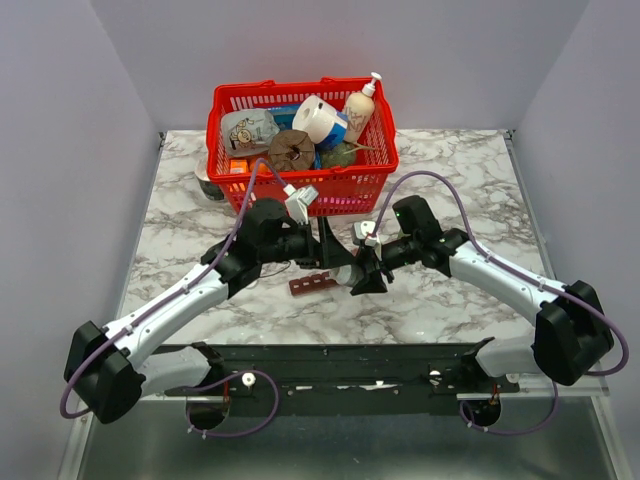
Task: Sort the pills into containers
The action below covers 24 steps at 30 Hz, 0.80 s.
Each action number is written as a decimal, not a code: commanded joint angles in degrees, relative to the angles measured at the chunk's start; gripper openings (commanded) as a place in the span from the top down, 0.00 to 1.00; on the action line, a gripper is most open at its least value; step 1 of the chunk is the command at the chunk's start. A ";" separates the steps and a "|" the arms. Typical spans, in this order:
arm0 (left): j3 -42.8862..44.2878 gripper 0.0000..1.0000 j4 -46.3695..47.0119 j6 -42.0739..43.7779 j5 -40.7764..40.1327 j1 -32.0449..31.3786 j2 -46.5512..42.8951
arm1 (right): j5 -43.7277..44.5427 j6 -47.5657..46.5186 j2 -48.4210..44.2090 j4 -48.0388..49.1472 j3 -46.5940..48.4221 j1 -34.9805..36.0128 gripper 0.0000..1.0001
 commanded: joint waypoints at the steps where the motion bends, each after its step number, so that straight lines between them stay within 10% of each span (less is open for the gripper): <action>1: 4.21 0.23 -17.04 5.28 -9.96 -2.15 3.57 | -0.20 0.16 -0.08 0.48 1.48 -0.36 0.95; 12: 5.28 0.21 -17.33 5.82 -8.65 -2.24 3.93 | 0.06 -0.01 -0.26 0.48 1.40 -0.45 0.95; 24: 3.61 0.42 -14.25 1.16 -3.20 -2.24 3.93 | 1.21 0.43 0.18 0.74 1.49 -0.45 0.95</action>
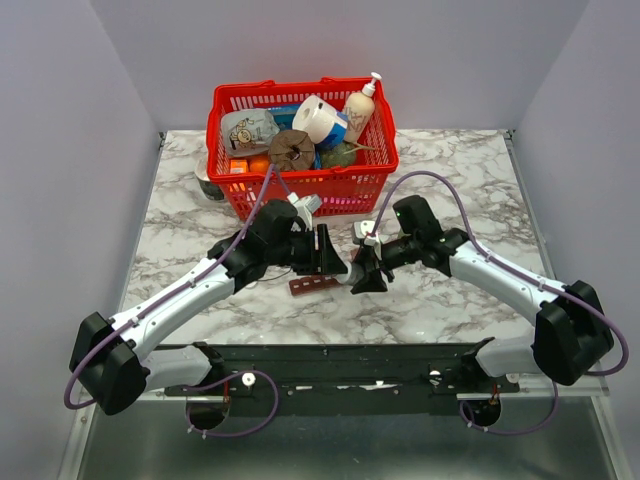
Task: Sort the pills into containers
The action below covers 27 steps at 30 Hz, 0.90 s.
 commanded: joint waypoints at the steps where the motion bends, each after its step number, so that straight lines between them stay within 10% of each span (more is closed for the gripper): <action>1: -0.83 0.45 1.16 -2.34 3.41 -0.34 -0.03 | -0.26 0.41 0.05 0.81 1.46 -0.21 0.95; 7: -1.97 0.98 5.11 -5.50 6.22 -0.96 0.67 | -0.17 0.49 -0.13 1.07 1.29 -0.21 0.93; 14: -2.15 1.00 6.08 -8.22 7.10 -1.05 0.68 | 0.01 0.76 -0.22 1.33 1.20 -0.21 0.87; 21: -1.97 1.00 6.87 -10.60 7.01 -1.05 0.06 | -0.52 1.37 -0.48 1.60 1.20 -0.21 0.51; 27: -2.41 1.00 9.33 -12.97 7.10 -1.05 0.50 | -2.10 2.86 -0.39 2.48 1.11 -0.21 0.39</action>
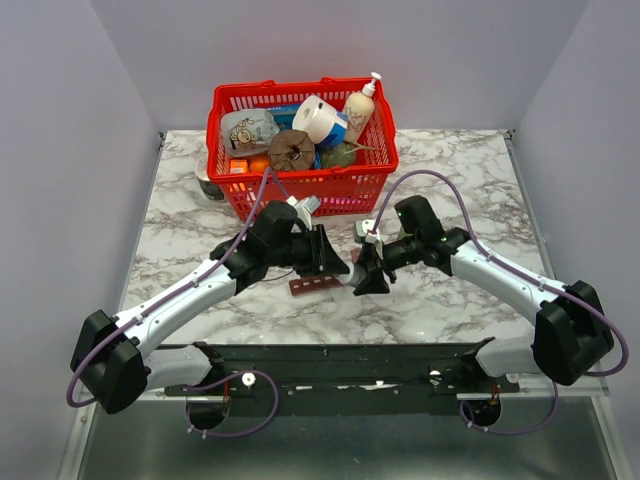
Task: Sort the pills into containers
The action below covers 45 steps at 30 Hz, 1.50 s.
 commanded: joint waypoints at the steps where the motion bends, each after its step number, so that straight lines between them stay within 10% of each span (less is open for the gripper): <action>1: -0.40 1.00 5.44 -5.92 4.74 -1.09 0.06 | -1.99 1.20 -0.22 4.49 1.11 0.08 0.38; 11: -0.58 1.00 6.33 -6.62 4.65 -1.09 0.50 | -3.58 2.88 0.22 5.54 1.02 0.08 0.35; 23: 1.44 1.00 -0.35 -2.33 1.06 -0.04 -0.02 | -2.35 1.65 -0.30 4.75 1.02 0.08 0.77; 30: 3.82 1.00 -5.19 0.76 1.05 0.67 0.50 | -0.59 1.47 -0.56 3.96 1.46 0.08 0.41; 45: 4.08 1.00 -6.77 1.46 1.84 1.63 1.29 | -0.24 1.82 -1.89 4.49 1.29 -0.54 0.32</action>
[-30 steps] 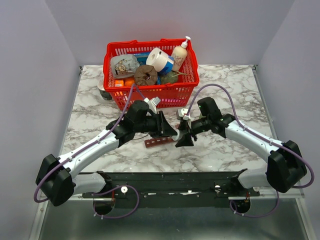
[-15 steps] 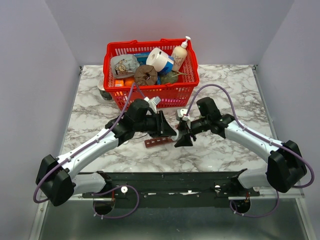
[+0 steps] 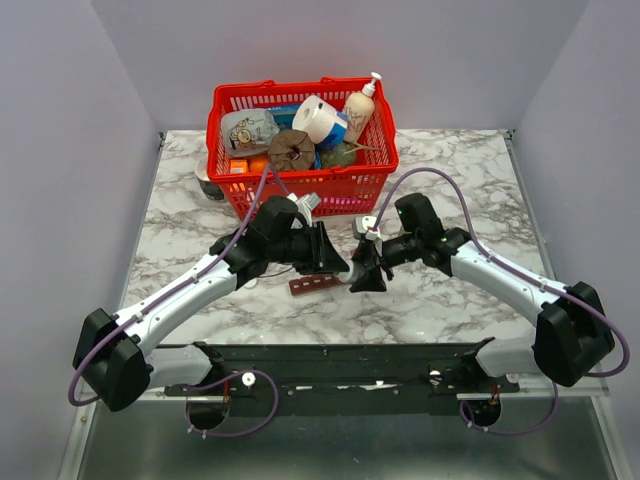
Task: Sort the pills into containers
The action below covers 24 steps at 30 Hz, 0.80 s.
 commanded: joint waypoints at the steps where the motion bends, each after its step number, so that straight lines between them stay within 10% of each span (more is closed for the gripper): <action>1: 1.13 1.00 -3.67 1.18 0.94 0.85 0.27 | 0.75 -0.39 -1.65 0.73 1.22 -0.56 0.32; 24: -2.56 1.00 4.77 -5.41 4.46 1.55 -0.79 | -2.59 2.34 0.38 2.31 1.14 -0.65 0.34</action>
